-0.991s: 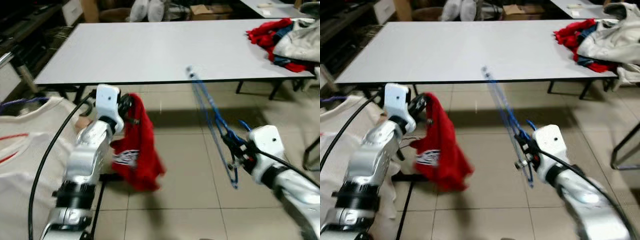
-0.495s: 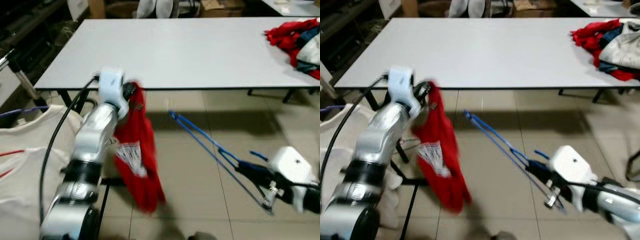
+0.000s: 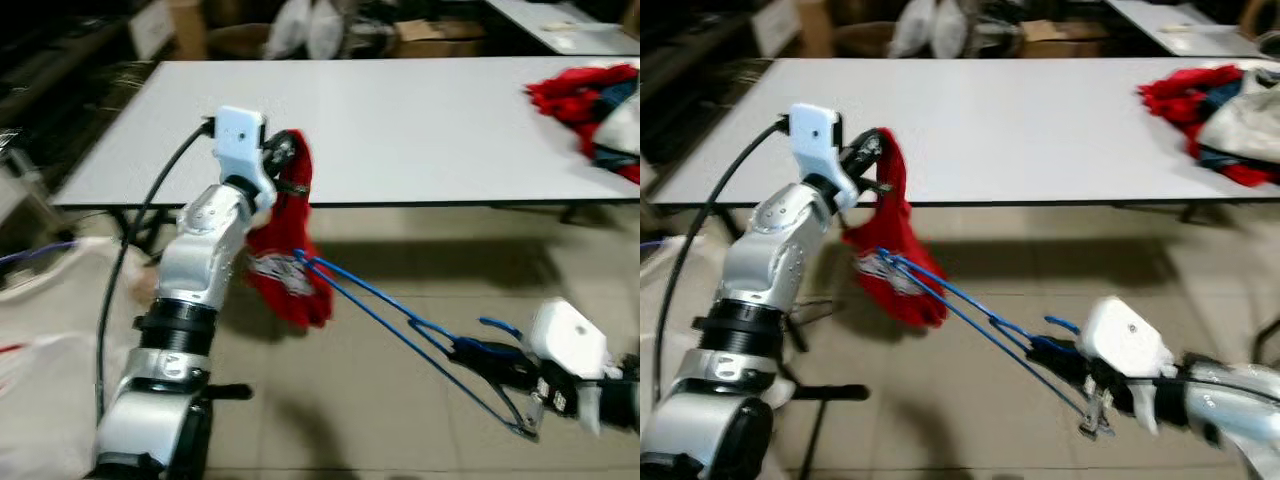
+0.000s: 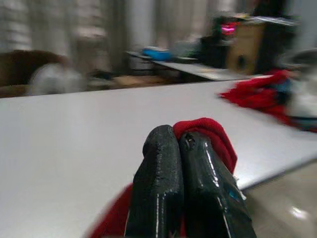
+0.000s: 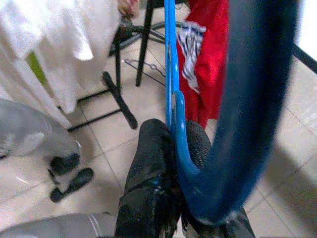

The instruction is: Hang hanger

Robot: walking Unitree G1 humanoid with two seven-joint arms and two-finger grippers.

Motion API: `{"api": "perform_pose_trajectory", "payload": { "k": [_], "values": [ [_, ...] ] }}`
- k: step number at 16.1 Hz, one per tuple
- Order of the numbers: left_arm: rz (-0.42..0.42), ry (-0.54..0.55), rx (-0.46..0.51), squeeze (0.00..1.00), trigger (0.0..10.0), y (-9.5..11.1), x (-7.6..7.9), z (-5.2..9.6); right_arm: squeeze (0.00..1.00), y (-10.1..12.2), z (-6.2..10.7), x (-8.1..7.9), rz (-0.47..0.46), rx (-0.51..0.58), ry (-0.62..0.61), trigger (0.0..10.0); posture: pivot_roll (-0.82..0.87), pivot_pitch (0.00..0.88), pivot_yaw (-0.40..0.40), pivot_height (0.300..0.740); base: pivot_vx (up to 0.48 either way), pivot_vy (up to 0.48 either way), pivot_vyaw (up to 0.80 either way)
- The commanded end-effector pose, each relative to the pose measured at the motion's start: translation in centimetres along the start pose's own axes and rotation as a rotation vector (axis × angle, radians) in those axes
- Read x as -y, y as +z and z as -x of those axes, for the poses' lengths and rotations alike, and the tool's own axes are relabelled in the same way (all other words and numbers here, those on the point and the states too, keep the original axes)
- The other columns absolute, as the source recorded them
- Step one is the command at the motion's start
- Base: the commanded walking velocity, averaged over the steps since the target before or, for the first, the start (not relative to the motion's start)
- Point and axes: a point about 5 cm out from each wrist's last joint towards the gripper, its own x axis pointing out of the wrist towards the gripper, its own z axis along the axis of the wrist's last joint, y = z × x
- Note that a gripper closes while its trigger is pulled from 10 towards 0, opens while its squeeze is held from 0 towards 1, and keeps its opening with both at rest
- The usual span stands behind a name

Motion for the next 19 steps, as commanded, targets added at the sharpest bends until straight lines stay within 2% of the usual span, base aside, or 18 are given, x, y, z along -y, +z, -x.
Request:
{"api": "perform_pose_trajectory", "payload": {
  "k": [1, 3, 8, 10, 14, 16, 19],
  "values": [
    [-0.030, -0.096, 0.078, 0.00, 10.0, 2.6, 1.5, -0.4, 0.00, 0.0, -0.5, 0.7, 0.025, -0.009, -0.008, 10.0, -0.10, 0.000, 0.034, 0.740, 0.319, 0.000, 0.00],
    [-0.024, -0.188, 0.115, 0.00, 10.0, 4.1, 2.9, -0.3, 0.00, 0.3, -1.1, 1.6, 0.044, -0.009, 0.003, 10.0, -0.09, 0.000, 0.024, 0.740, 0.317, 0.000, 0.00],
    [-0.009, -0.192, 0.116, 0.00, 10.0, 4.6, 2.8, 0.0, 0.00, 0.1, -2.1, 1.8, 0.045, -0.007, 0.014, 10.0, -0.08, 0.000, 0.032, 0.740, 0.325, 0.000, 0.00],
    [0.004, -0.206, 0.114, 0.00, 10.0, 4.7, 3.2, 0.1, 0.00, 0.0, -2.4, 1.6, 0.036, 0.005, 0.020, 10.0, -0.08, 0.000, 0.034, 0.740, 0.330, 0.000, 0.00],
    [0.008, -0.207, 0.109, 0.00, 10.0, 4.5, 3.4, 0.1, 0.00, 0.5, -2.6, 2.1, 0.052, 0.034, -0.024, 10.0, -0.08, 0.000, 0.033, 0.740, 0.332, 0.000, 0.00],
    [0.005, -0.218, 0.134, 0.00, 10.0, 5.4, 3.5, -0.2, 0.00, 1.3, -2.5, 2.4, 0.059, 0.072, -0.011, 10.0, -0.08, 0.000, 0.029, 0.740, 0.330, 0.000, 0.00],
    [0.016, -0.281, 0.180, 0.00, 10.0, 7.0, 4.4, -0.6, 0.00, 0.8, -2.7, 2.4, 0.079, 0.034, 0.015, 10.0, -0.07, 0.000, 0.026, 0.740, 0.335, 0.000, 0.00]
  ]
}}
